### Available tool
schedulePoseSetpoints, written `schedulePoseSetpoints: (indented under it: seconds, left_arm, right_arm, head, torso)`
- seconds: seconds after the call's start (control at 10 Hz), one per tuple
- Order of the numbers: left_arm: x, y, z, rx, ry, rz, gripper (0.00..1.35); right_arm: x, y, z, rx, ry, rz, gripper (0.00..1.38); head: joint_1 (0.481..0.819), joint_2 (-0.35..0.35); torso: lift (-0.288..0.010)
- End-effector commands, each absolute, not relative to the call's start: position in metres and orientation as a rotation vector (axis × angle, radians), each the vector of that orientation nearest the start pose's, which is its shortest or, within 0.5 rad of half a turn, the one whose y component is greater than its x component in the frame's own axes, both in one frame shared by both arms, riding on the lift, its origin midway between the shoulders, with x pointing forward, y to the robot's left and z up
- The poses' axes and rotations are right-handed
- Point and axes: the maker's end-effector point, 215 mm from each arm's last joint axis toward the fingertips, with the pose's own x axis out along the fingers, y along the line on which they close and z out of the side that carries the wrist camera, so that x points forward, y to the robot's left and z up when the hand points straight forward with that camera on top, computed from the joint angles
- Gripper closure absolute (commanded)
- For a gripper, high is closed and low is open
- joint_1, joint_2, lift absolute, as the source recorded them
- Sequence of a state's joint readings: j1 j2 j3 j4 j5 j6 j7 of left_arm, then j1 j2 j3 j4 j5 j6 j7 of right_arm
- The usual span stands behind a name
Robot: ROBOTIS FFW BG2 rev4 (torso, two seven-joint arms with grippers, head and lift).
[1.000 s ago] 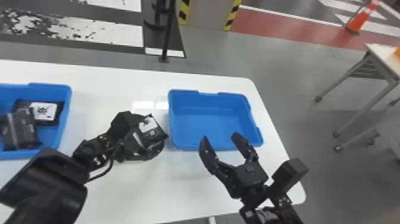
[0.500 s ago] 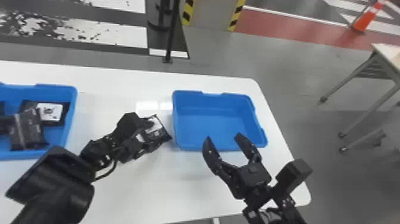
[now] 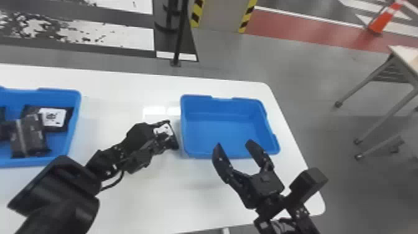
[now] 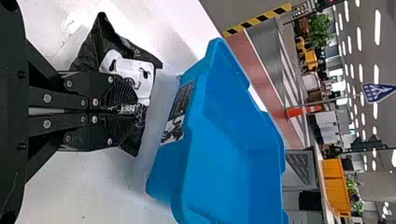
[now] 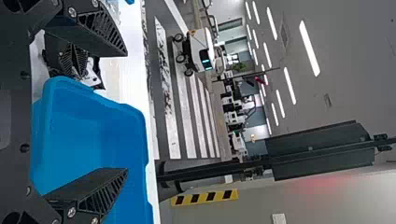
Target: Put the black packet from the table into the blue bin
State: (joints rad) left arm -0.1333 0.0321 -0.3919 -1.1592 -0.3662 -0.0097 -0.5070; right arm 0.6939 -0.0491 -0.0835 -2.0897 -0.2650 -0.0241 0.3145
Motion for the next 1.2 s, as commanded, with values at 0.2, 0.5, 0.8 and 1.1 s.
schedulePoseSetpoints:
  seconds: [0.2,0.5,0.8,1.1]
  left_arm:
    - [0.516,-0.012,-0.433,0.431,0.098,-0.847,1.22]
    - [0.516,0.086,-0.365,0.5,0.005,-0.698,1.22]
    - [0.517,0.248,-0.405,0.659,0.203,-0.471,1.22]
    - [0.492,0.34,-0.437,0.674,0.36,-0.319,0.88]
  right_arm:
    - [0.373,-0.212,-0.37,0.201,0.114,0.246,0.14]
    - [0.369,-0.212,-0.371,0.202,0.119,0.247,0.14]
    - [0.368,-0.212,-0.37,0.199,0.12,0.249,0.14]
    - [0.366,-0.212,-0.372,0.2,0.125,0.249,0.14]
  head:
    - [0.695,-0.302]
    - [0.695,-0.225]
    - [0.695,-0.081]
    - [0.695,0.093]
  torso:
    - [-0.11]
    - [-0.11]
    - [-0.11]
    - [-0.11]
